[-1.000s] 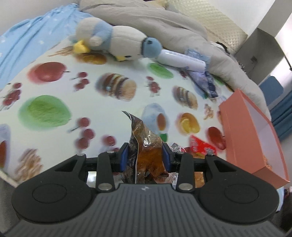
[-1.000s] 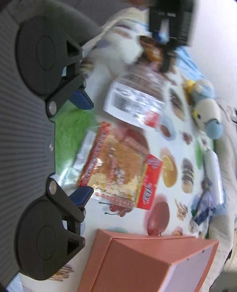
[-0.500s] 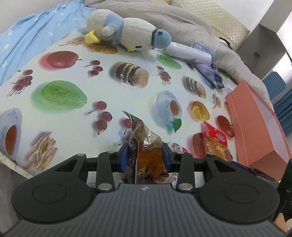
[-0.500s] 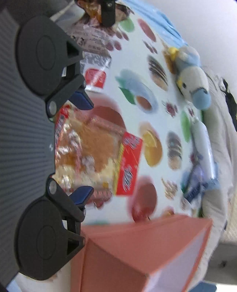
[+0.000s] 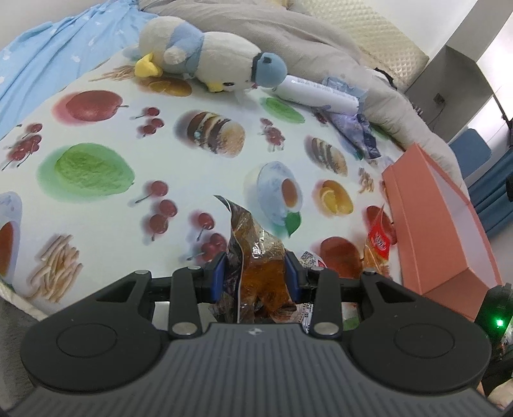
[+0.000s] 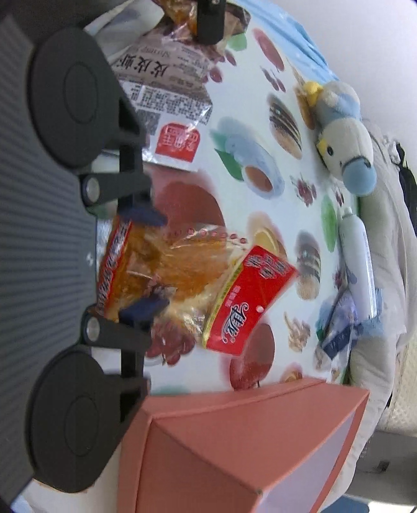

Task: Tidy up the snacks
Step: 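Lower the right tool onto the red-labeled spicy strip packet and close on it, then carry both packets over the pink box and open both tools to drop them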

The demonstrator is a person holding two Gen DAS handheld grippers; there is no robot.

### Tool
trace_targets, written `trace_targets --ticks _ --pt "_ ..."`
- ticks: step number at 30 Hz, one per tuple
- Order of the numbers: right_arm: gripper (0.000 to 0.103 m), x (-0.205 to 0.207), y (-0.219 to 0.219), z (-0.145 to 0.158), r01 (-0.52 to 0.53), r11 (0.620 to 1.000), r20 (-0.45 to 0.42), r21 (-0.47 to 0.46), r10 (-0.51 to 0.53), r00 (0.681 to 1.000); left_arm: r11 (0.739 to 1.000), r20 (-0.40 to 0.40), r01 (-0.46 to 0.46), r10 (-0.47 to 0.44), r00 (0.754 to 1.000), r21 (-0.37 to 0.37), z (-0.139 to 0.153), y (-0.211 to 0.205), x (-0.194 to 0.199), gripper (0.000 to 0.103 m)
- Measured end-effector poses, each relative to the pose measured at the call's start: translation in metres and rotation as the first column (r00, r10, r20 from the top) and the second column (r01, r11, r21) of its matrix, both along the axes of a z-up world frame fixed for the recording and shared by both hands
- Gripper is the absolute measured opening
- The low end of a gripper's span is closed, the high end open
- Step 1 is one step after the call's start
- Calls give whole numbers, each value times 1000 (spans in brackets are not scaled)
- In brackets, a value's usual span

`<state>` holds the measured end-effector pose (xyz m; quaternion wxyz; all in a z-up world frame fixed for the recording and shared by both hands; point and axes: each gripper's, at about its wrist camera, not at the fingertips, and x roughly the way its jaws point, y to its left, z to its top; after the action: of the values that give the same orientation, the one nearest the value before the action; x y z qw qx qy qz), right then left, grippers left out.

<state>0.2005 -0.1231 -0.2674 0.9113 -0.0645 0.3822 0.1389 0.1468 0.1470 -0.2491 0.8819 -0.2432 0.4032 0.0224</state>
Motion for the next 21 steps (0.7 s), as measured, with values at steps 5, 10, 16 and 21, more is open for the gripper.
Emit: trace_targets --ticks 5,10,16,21 --pt "37 -2 -12 7 33 999 5 37 -34 999 1000 20 23 -24 1000 10 12 -9 7 43" --pt "36 -11 -22 23 43 995 11 90 -44 999 998 36 47 -49 998 40 27 -17 11 43" --pt "36 -33 -31 61 -12 987 43 159 5 999 993 55 76 -81 995 85 53 -22 9 43" --pt "36 -52 -42 90 -36 979 56 201 25 998 988 45 78 -85 995 132 77 -32 5 43"
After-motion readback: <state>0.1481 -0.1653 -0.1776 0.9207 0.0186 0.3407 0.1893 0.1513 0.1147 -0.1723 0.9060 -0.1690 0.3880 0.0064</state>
